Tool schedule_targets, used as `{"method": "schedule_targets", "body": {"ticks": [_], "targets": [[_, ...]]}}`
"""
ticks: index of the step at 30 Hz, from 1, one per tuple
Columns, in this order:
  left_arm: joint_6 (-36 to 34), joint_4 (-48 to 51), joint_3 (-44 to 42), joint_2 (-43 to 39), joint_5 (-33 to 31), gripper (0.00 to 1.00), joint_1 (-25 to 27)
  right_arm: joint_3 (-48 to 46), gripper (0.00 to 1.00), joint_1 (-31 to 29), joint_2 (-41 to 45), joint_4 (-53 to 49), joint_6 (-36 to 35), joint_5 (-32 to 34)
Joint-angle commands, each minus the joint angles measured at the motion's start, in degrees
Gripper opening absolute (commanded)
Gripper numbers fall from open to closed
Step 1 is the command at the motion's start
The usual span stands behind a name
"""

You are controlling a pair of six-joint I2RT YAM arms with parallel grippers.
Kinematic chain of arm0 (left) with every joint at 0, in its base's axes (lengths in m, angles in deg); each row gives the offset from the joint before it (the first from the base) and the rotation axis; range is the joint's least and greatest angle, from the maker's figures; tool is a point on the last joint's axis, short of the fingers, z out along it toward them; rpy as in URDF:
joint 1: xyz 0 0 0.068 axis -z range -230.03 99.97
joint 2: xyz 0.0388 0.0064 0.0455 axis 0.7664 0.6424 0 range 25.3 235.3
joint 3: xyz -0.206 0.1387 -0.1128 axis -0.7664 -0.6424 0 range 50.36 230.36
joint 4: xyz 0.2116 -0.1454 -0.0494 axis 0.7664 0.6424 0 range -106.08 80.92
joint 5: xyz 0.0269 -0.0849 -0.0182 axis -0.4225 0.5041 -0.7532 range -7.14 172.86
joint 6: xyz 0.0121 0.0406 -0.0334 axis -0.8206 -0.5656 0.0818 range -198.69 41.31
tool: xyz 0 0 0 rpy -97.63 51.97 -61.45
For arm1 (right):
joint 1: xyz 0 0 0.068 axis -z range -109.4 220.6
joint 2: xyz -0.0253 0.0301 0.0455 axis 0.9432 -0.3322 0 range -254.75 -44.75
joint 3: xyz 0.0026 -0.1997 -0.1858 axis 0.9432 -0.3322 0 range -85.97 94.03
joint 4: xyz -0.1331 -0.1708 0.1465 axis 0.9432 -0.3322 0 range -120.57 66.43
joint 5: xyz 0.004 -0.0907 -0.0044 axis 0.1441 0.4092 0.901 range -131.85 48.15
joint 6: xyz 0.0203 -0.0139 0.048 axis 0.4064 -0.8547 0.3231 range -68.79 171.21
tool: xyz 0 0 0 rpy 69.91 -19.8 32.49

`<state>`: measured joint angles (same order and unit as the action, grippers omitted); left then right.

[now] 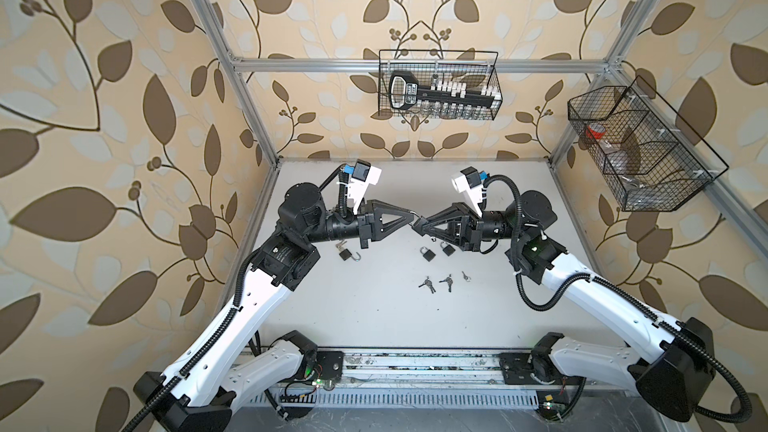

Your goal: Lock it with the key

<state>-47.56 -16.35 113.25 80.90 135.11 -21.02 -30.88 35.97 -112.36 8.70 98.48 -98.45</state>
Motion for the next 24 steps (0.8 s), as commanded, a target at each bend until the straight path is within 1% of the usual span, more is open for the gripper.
{"method": "schedule_targets", "body": {"ticks": [1,13,15,20,24], "targets": [[-1.9,0.8,-1.3,1.3,0.4,0.00,2.1,3.8,0.00,-0.1,0.3,6.1,1.4,-0.7],[-4.0,2.8,-1.6,1.9,0.4,0.00,4.5,4.6,0.00,0.2,1.2,6.2,1.7,1.1],[-4.6,3.4,-2.0,1.8,-0.2,0.00,4.8,5.4,0.00,0.7,1.1,6.2,1.5,0.6],[-6.1,4.7,-3.5,2.3,-0.9,0.00,7.6,8.2,0.00,1.9,0.6,5.3,1.4,-1.3],[-6.2,4.2,-5.0,3.5,-2.0,0.00,11.0,10.4,0.00,1.9,0.1,1.9,-1.4,-1.4]]}}
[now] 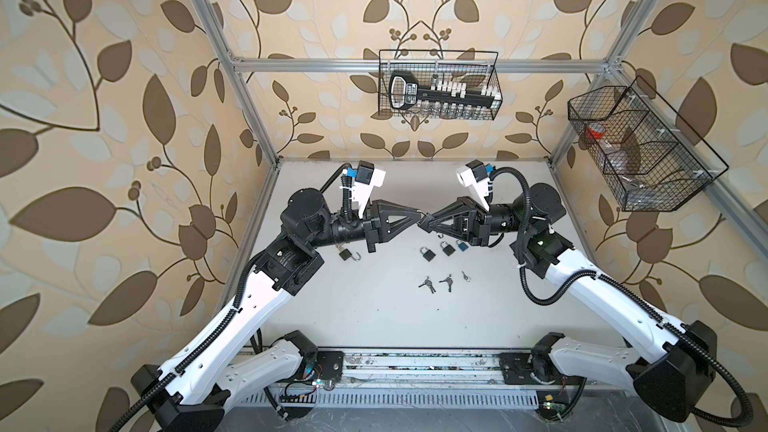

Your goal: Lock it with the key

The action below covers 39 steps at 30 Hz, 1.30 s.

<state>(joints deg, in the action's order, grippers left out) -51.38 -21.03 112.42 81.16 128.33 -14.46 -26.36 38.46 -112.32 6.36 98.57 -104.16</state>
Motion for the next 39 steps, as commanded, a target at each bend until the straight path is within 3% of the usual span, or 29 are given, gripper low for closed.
{"method": "schedule_targets", "body": {"ticks": [1,8,10,14,16,18,23,26,32,39], "targets": [[-2.4,8.7,-4.6,3.6,4.6,0.00,5.2,6.2,0.00,-0.6,0.0,3.6,-2.0,4.4],[-4.7,11.8,-4.4,4.5,3.2,0.00,6.2,7.3,0.00,-0.2,0.5,0.2,-4.8,4.4],[-5.4,14.1,-3.3,3.3,-1.1,0.00,6.2,6.9,0.00,0.2,1.0,-2.3,-7.1,4.7],[-6.3,18.6,0.3,-0.1,-14.1,0.00,5.6,6.2,0.00,0.4,3.7,-14.8,-19.1,7.3],[-6.3,19.8,2.1,-1.5,-17.6,0.00,5.0,5.6,0.00,0.3,5.4,-23.4,-27.1,10.0],[-5.8,19.6,2.8,-2.6,-19.4,0.00,5.0,3.7,0.00,0.3,7.1,-26.6,-30.6,11.5],[-3.4,19.3,3.9,-1.6,-20.8,0.00,5.0,0.3,0.39,0.3,10.5,-27.3,-33.5,13.5],[-3.0,20.1,4.5,-1.6,-24.5,0.00,5.0,-2.2,0.48,0.3,12.9,-27.4,-36.4,20.5],[-1.6,21.8,5.9,-2.5,-32.9,0.00,5.0,-8.8,0.49,-1.1,15.7,-26.4,-40.4,36.3],[3.7,23.3,4.9,-4.3,-45.1,0.00,5.0,-14.4,0.46,-12.6,14.8,-21.0,-46.0,55.5]]}}
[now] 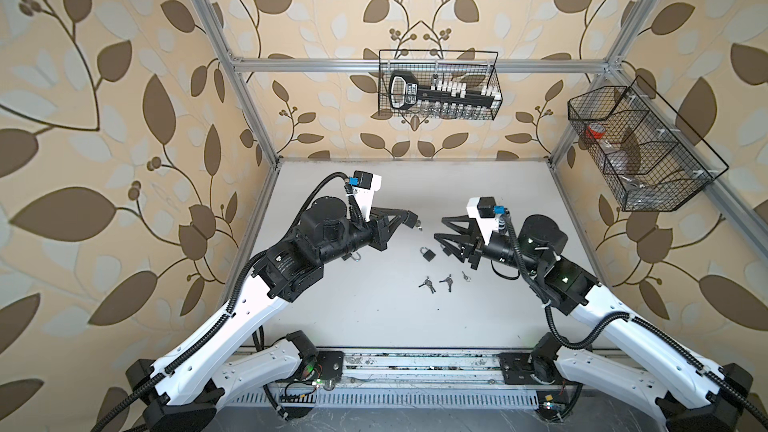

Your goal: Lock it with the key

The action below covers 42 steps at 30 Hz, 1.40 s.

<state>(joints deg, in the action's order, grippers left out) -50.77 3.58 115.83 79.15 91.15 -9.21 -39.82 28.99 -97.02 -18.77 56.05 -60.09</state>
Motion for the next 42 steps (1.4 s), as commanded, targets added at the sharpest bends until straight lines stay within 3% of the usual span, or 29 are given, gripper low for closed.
{"method": "schedule_targets", "body": {"ticks": [1,5,14,24,42], "targets": [[3.4,-1.3,1.1,-2.7,-9.0,0.00,-0.4,-0.9,0.46,-4.4,-1.3,4.8,-3.4,13.2],[4.7,-3.4,-1.3,-5.0,-10.3,0.00,-0.6,-1.2,0.46,-7.3,-4.8,9.4,-1.9,18.3],[5.4,-6.9,-5.0,-7.3,-9.0,0.00,-0.5,3.8,0.46,-10.8,-14.1,13.2,-3.9,21.1],[5.9,-8.0,-5.2,-6.3,-5.8,0.00,-0.5,6.5,0.42,-10.9,-17.0,15.9,-4.1,19.8],[5.9,-8.3,-5.5,-6.2,-5.5,0.00,-0.5,6.5,0.24,-10.9,-18.0,16.1,-3.1,21.6]]}}
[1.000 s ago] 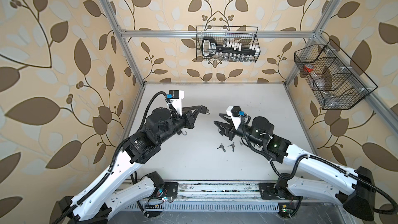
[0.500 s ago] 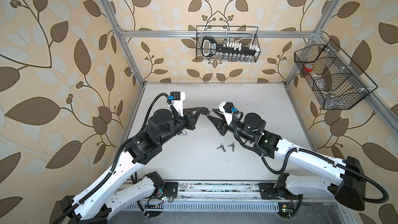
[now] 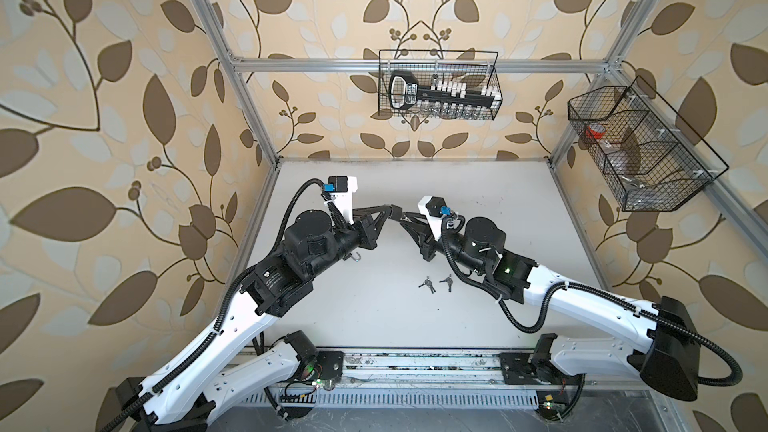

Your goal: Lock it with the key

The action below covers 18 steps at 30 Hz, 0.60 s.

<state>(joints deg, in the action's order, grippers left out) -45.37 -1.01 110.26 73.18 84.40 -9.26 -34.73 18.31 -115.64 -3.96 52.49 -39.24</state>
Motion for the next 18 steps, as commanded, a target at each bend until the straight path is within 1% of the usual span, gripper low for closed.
{"method": "schedule_targets", "body": {"ticks": [1,10,18], "targets": [[0.5,-3.7,0.0,-0.2,1.4,0.00,-0.5,1.2,0.23,-0.3,0.7,1.5,0.5,0.7],[0.6,-3.8,-0.1,0.5,1.3,0.00,-0.5,0.4,0.19,-0.2,1.6,3.1,0.7,-0.4],[0.4,-3.6,0.2,0.6,1.1,0.00,-0.5,0.2,0.11,-0.2,1.6,2.5,0.9,-0.4]]}}
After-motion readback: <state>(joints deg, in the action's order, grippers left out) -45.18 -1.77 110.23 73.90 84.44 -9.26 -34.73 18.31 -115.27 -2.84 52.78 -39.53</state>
